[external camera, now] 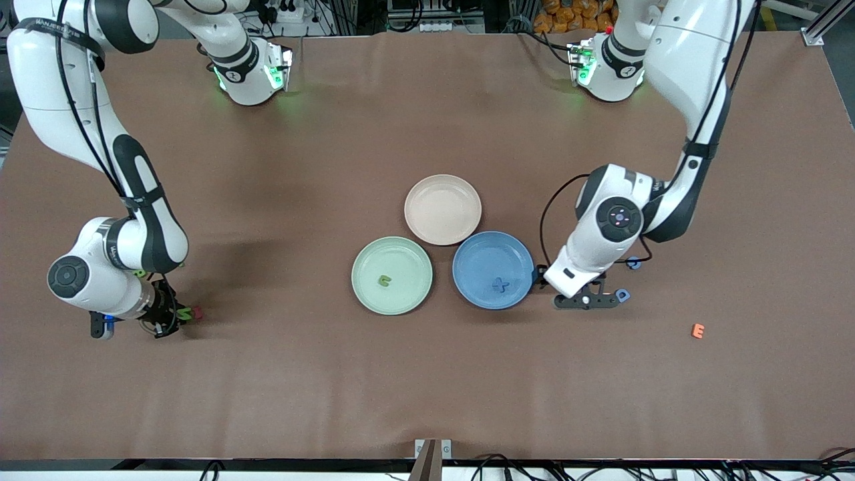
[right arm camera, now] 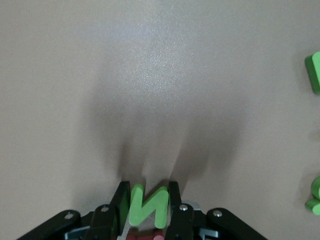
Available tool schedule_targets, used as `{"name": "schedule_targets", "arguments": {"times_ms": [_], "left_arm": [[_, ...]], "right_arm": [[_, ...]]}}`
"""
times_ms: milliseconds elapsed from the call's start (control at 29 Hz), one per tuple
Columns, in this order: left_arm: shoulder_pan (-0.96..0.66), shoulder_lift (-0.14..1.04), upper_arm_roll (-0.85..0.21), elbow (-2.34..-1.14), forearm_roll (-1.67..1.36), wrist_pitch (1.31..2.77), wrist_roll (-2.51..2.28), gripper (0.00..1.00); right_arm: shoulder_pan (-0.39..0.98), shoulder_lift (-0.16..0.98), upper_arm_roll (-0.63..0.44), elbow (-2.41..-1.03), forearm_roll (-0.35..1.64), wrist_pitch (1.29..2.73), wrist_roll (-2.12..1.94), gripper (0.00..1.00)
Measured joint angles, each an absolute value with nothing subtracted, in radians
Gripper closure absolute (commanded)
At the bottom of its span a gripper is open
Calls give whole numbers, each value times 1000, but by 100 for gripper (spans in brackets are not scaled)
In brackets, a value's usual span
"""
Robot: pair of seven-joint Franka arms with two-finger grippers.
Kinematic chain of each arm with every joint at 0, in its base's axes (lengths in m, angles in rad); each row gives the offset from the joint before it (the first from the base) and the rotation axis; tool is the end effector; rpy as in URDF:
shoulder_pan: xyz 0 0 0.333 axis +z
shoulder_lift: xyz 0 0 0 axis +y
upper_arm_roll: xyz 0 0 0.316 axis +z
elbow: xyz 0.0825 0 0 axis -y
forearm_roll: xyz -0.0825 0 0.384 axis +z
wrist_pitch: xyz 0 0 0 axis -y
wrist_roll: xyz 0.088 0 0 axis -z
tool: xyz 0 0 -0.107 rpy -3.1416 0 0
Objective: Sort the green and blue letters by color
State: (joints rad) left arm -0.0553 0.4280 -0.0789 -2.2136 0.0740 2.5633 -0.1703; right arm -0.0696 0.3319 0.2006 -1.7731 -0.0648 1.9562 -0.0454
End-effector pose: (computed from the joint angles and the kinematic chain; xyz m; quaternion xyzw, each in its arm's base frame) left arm 0.5371 -0.0749 0.1760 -0.9992 0.0108 0.0372 0.0083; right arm 0.6208 0.0686 0.3651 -0.9926 -0.0991 0.0708 0.0007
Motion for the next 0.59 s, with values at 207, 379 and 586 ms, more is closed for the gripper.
{"name": "schedule_targets", "arguments": {"times_ms": [207,379,586], "left_arm": [[-55,428,-80,-2213,73,2563,-171,72],[-55,428,-81,-2213,73,2563,-171,75],[-55,428,-81,-2213,73,2563,-171,75]], "right_arm": [[-126,301,199,-1873,-100,2055,-175,1],[-174,284,198,-1979,-103,2172,-273,7],[-218,282,195,-2065,-105,2279,-362,11]]}}
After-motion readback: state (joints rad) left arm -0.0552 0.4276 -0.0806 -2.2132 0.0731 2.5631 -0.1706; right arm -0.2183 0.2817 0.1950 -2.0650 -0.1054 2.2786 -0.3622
